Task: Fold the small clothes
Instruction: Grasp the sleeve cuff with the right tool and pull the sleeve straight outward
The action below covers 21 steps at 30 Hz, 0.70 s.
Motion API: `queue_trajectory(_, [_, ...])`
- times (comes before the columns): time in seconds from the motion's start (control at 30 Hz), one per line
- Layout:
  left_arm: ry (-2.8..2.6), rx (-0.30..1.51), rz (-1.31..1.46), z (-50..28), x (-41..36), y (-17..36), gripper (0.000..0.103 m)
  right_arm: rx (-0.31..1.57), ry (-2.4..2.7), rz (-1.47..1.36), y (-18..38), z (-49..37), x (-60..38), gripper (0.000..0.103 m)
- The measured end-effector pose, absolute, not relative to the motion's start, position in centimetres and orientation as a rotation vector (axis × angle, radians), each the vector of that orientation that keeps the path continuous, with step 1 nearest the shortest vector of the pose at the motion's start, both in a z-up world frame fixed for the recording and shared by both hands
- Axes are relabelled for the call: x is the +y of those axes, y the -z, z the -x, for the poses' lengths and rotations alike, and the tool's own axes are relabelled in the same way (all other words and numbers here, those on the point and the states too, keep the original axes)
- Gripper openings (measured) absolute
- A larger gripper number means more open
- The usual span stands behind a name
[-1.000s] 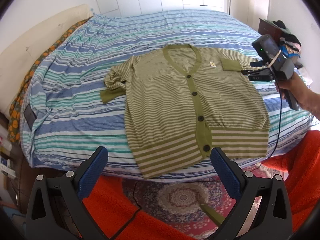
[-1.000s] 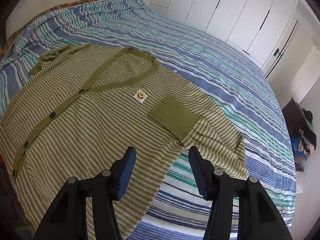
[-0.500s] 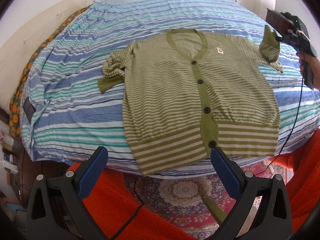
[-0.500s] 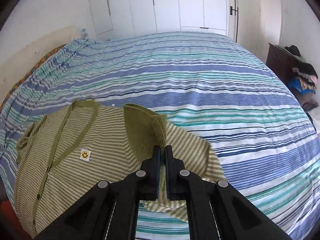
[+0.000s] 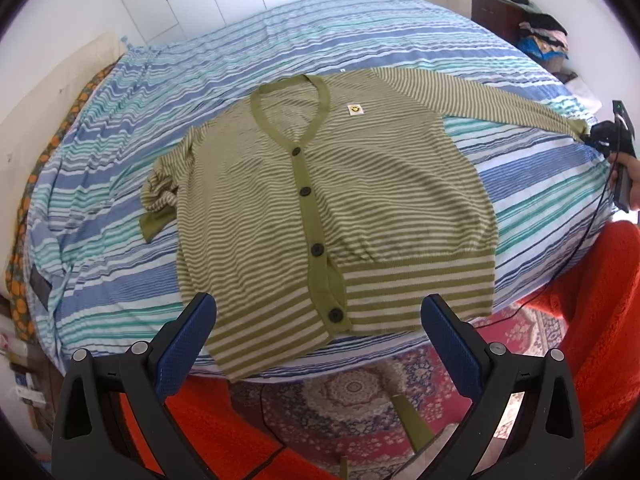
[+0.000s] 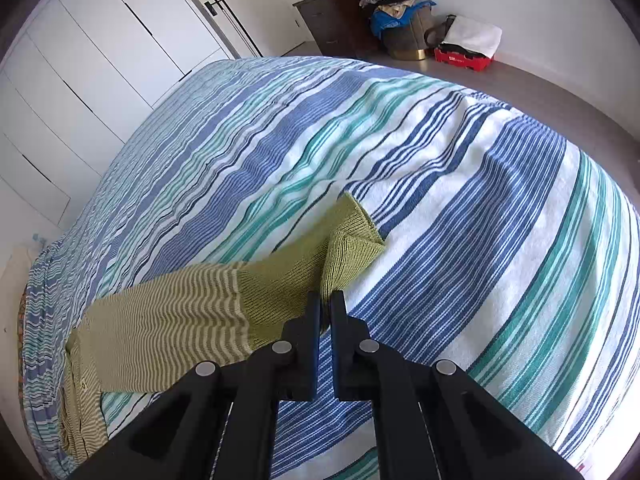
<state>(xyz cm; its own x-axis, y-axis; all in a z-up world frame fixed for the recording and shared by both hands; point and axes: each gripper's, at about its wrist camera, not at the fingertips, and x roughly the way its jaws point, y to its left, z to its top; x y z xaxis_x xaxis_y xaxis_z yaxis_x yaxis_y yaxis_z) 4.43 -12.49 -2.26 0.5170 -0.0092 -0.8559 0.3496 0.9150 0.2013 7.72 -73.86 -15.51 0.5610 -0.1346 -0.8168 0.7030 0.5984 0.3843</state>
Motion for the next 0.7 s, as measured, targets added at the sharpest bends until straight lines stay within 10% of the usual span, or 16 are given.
queue_trajectory(0.2, [0.195,1.026,-0.393,-4.3,-12.5,2.7,0.102,0.823,0.530,-0.852,16.1,-5.8,-73.3,0.009])
queue_trajectory(0.27, [0.193,1.044,-0.386,-4.5,-12.5,3.0,0.102,0.796,0.464,-0.862,15.6,-5.6,-74.1,0.043])
queue_trajectory(0.3, [0.194,1.048,-0.381,-4.6,-12.5,3.0,0.102,0.771,0.444,-0.894,15.5,-5.4,-74.8,0.079])
queue_trajectory(0.33, [0.196,1.051,-0.376,-4.7,-12.6,3.1,0.102,0.724,0.435,-0.928,15.2,-5.0,-75.6,0.088])
queue_trajectory(0.47, [0.210,1.055,-0.364,-5.0,-13.3,3.2,0.102,0.737,0.433,-1.043,16.5,-5.9,-79.5,0.088])
queue_trajectory(0.5, [0.210,1.055,-0.367,-5.0,-13.4,3.2,0.102,0.787,0.405,-1.063,17.4,-6.7,-80.1,0.077])
queue_trajectory(0.57, [0.199,1.051,-0.379,-5.0,-13.6,3.2,0.102,0.871,0.322,-1.011,17.6,-8.3,-80.5,0.016])
queue_trajectory(0.7, [0.181,1.062,-0.361,-4.8,-12.7,3.6,0.102,0.930,0.375,-0.753,14.6,-9.1,-80.1,0.007])
